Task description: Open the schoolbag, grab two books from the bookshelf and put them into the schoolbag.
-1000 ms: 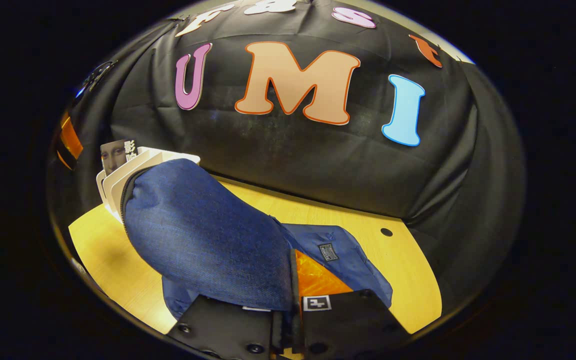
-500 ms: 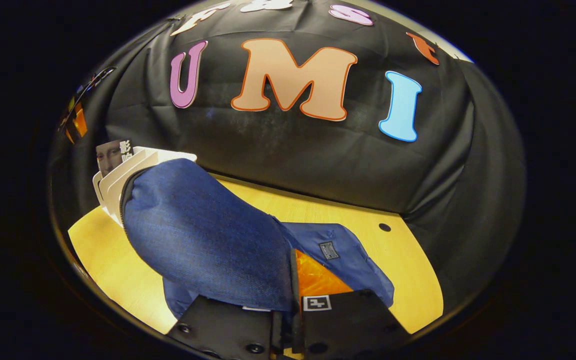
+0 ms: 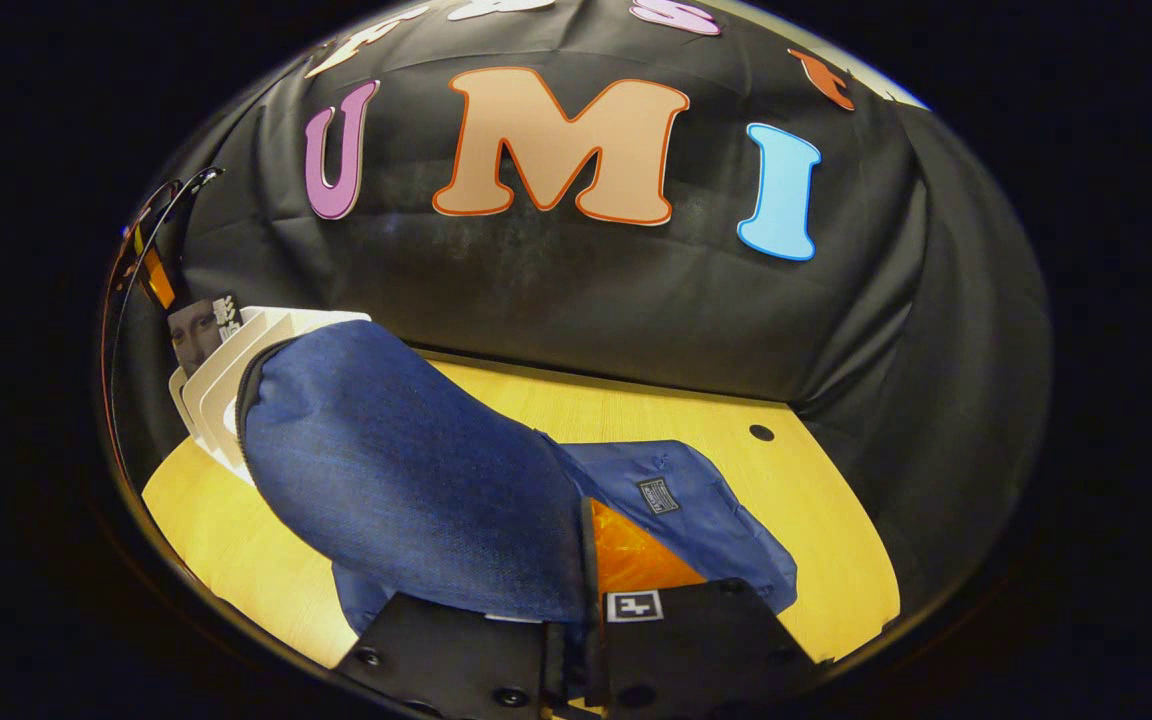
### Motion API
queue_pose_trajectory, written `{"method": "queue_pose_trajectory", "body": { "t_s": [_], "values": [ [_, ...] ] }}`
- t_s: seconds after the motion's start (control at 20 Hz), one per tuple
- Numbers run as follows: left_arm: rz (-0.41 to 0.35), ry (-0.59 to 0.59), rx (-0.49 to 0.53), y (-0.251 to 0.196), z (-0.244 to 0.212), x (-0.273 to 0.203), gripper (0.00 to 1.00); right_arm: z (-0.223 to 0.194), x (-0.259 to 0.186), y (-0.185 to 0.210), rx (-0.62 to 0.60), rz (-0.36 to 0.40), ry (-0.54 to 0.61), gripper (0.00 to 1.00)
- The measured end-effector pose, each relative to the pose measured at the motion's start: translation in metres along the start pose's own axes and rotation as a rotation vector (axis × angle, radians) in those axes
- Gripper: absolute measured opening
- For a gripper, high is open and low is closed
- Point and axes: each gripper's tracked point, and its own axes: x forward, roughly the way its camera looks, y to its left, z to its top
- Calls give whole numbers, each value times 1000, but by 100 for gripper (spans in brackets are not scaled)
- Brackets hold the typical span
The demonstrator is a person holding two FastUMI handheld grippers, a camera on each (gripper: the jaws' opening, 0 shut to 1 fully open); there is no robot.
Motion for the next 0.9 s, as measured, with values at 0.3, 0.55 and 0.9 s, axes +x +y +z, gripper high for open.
{"method": "queue_pose_trajectory", "body": {
  "t_s": [0.3, 0.55, 0.9],
  "values": [
    [-34, 71, 2, -4, 7, 47, 81, 1, 2, 5, -7, -33, 17, 8],
    [-58, 138, 8, -23, 10, 70, 63, 2, 0, 4, -2, -42, 20, 8],
    [-98, 178, 61, -55, 21, 73, 39, 2, -4, 3, 0, -62, 13, 8]
  ]
}}
